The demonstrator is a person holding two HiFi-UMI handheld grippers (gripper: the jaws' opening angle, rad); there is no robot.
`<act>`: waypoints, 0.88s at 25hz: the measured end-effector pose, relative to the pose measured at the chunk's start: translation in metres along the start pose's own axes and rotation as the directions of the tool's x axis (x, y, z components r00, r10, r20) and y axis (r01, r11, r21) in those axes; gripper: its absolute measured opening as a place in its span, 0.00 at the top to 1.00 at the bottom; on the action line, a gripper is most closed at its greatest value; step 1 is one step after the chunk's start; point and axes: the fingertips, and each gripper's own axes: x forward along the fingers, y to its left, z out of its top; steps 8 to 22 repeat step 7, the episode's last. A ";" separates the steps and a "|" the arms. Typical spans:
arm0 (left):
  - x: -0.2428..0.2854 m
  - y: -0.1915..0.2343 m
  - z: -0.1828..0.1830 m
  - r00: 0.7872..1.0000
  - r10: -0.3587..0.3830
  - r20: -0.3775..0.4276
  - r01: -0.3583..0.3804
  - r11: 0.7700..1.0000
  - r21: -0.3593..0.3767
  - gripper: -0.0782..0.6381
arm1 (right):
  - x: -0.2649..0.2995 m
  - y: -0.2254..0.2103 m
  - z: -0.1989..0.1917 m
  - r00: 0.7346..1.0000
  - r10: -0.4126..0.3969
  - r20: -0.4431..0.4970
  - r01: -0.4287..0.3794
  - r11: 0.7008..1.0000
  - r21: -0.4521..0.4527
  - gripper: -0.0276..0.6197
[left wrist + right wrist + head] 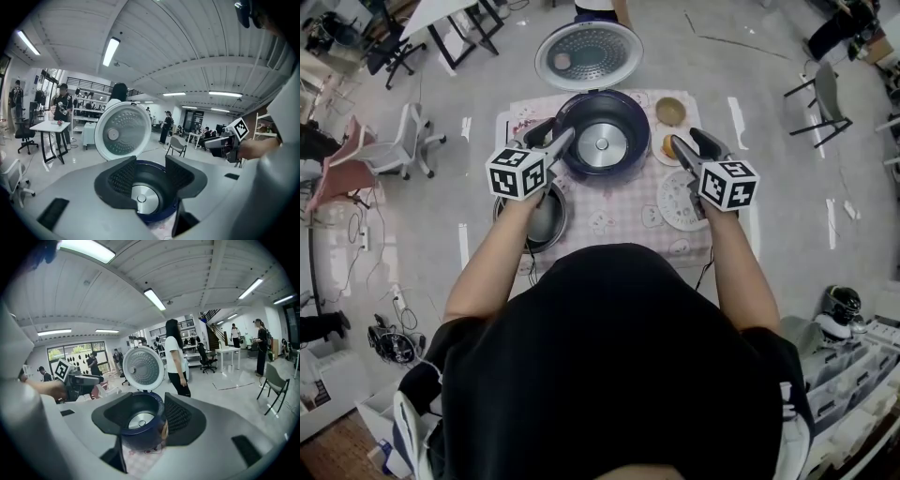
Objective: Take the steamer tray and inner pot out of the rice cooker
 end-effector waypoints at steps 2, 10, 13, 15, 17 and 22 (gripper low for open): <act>0.004 -0.005 -0.001 1.000 -0.008 -0.003 0.008 1.000 0.002 0.59 | -0.003 -0.004 -0.001 1.000 -0.006 0.001 0.006 1.000 0.006 0.62; 0.008 -0.011 0.001 1.000 -0.018 -0.007 0.018 1.000 0.004 0.59 | -0.010 -0.009 -0.001 1.000 -0.017 0.005 0.017 1.000 0.018 0.62; 0.008 -0.011 0.001 1.000 -0.018 -0.007 0.018 1.000 0.004 0.59 | -0.010 -0.009 -0.001 1.000 -0.017 0.005 0.017 1.000 0.018 0.62; 0.008 -0.011 0.001 1.000 -0.018 -0.007 0.018 1.000 0.004 0.59 | -0.010 -0.009 -0.001 1.000 -0.017 0.005 0.017 1.000 0.018 0.62; 0.008 -0.011 0.001 1.000 -0.018 -0.007 0.018 1.000 0.004 0.59 | -0.010 -0.009 -0.001 1.000 -0.017 0.005 0.017 1.000 0.018 0.62; 0.008 -0.011 0.001 1.000 -0.018 -0.007 0.018 1.000 0.004 0.59 | -0.010 -0.009 -0.001 1.000 -0.017 0.005 0.017 1.000 0.018 0.62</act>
